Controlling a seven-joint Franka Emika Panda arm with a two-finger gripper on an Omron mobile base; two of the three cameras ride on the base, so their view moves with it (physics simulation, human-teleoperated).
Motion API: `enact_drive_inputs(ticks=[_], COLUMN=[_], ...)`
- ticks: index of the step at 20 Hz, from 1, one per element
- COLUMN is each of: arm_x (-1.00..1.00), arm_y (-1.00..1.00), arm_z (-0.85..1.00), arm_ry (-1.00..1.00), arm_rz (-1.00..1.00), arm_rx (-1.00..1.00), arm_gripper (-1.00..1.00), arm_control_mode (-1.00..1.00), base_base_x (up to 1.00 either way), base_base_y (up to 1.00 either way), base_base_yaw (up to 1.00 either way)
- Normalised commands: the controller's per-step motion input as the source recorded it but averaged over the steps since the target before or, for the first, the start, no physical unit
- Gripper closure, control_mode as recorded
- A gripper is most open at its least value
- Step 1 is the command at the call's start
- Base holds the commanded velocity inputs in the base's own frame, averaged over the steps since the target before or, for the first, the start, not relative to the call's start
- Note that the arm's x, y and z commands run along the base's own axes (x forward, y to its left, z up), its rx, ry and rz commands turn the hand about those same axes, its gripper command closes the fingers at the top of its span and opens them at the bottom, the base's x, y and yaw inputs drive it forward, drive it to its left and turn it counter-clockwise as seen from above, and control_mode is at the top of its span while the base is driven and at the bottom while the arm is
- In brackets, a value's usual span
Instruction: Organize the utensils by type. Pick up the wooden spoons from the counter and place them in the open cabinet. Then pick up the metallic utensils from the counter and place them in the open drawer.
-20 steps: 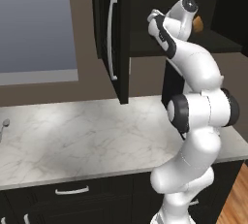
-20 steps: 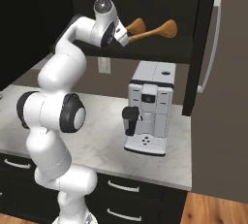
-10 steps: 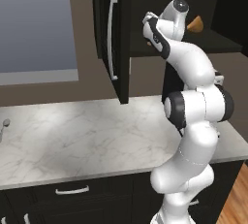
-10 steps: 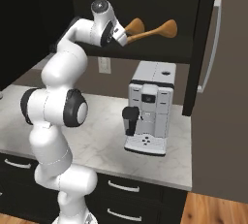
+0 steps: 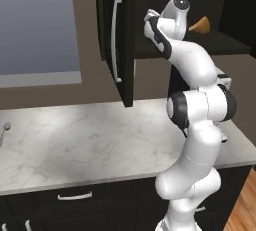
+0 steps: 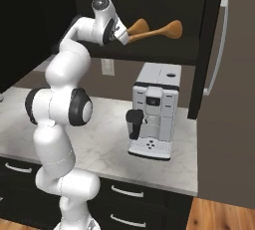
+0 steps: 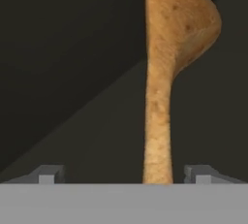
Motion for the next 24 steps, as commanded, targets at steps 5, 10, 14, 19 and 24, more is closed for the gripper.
enact_drive_inputs(ticks=[5, 10, 14, 19, 24], arm_x=[-0.60, -0.67, -0.68, -1.00, -1.00], arm_y=[-0.47, -0.49, -0.09, -0.15, -0.04], arm_z=[0.01, 0.00, 0.00, 0.00, 0.00], arm_ry=[-0.06, -0.01, -0.02, -0.11, -0.09], arm_rz=[0.00, 0.00, 0.00, 0.01, 0.01], arm_rx=[0.00, 0.00, 0.00, 0.00, 0.00], arm_gripper=[-1.00, -1.00, -1.00, -1.00, -1.00], arm_control_mode=[-1.00, -1.00, -1.00, -1.00, -1.00], base_base_x=[0.00, 0.00, 0.00, 0.00, 0.00], base_base_y=[0.00, 0.00, 0.00, 0.00, 0.00], base_base_yaw=[0.00, 0.00, 0.00, 0.00, 0.00])
